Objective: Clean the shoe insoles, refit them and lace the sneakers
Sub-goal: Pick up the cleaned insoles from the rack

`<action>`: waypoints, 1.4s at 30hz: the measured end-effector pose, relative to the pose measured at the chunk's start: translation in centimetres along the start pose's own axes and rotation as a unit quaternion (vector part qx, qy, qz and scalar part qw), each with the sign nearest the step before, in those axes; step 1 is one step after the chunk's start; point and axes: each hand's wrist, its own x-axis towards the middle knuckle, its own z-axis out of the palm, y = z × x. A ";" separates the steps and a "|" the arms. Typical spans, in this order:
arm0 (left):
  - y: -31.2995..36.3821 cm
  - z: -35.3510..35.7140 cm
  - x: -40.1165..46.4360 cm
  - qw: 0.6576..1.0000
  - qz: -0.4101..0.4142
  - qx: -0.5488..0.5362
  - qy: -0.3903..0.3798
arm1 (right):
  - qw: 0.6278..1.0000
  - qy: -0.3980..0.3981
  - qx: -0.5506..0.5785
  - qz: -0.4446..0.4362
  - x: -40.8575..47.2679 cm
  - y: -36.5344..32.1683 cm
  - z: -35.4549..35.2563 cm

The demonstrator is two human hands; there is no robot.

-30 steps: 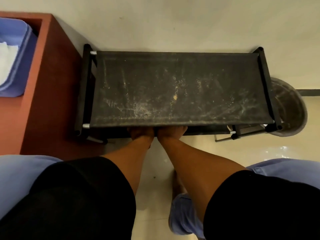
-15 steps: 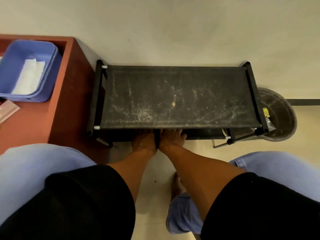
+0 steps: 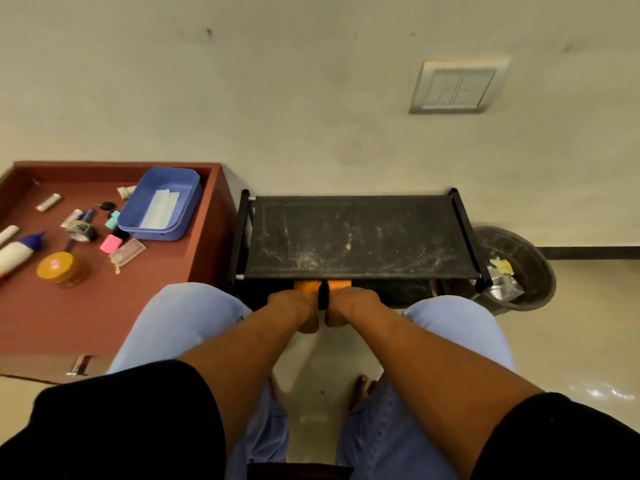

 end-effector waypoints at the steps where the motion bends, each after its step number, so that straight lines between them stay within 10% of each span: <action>1: -0.2 -0.7 -1.0 1.000 0.006 0.005 0.011 | 1.000 0.014 -0.002 -0.020 -0.9 0.0 -0.6; 23: -16.0 -4.1 -20.9 0.905 0.052 -0.196 0.374 | 0.903 0.336 0.057 -0.262 -15.8 -10.2 -8.9; 42: -30.9 24.4 -21.6 0.845 -0.234 -0.444 0.184 | 0.864 0.059 -0.135 -0.482 -9.8 -38.3 4.4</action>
